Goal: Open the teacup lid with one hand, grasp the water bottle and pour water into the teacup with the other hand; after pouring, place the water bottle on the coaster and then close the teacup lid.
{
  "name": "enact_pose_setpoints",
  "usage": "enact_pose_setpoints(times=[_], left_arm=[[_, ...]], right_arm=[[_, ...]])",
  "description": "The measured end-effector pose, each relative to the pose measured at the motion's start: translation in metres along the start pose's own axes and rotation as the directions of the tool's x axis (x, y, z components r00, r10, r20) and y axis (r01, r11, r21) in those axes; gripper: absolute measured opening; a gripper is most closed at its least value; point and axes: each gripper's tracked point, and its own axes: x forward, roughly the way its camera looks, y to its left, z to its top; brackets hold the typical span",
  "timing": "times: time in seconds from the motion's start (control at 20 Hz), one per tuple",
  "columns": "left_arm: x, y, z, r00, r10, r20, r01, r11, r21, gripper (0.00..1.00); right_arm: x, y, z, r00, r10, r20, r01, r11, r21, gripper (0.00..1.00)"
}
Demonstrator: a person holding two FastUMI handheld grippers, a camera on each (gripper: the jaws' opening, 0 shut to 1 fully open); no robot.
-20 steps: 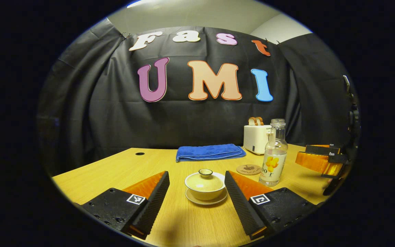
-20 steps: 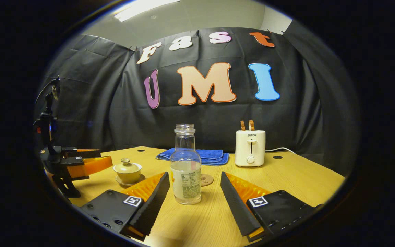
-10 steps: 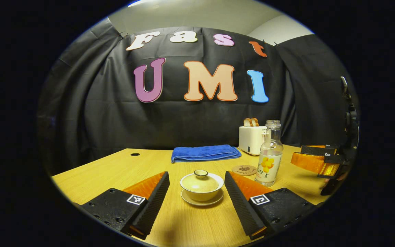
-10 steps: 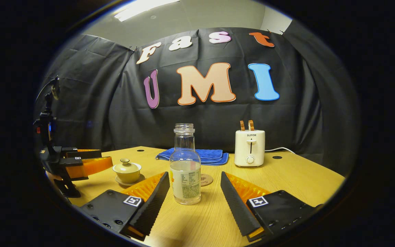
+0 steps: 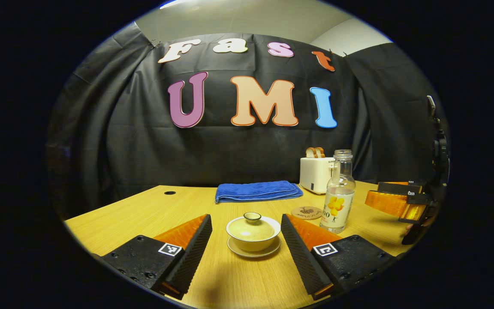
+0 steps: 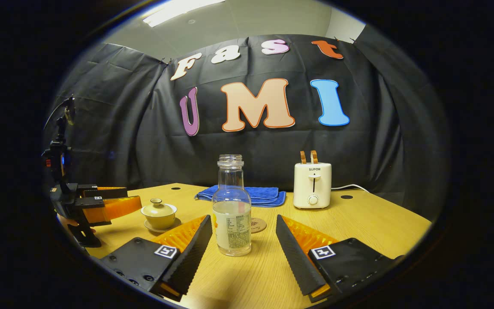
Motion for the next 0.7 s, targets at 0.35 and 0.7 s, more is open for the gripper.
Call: enact_pose_setpoints(times=[0.35,0.7], left_arm=[[0.017,-0.002,-0.002,1.0,-0.024,-0.009,0.024,1.0,-0.002,0.94],[0.042,-0.006,-0.012,0.996,-0.051,-0.07,0.051,0.999,-0.002,0.95]], right_arm=[[-0.001,0.003,-0.001,1.0,0.014,-0.001,-0.014,1.0,0.0,0.96],[-0.001,0.005,-0.002,1.0,0.022,-0.001,-0.022,1.0,-0.001,0.96]])
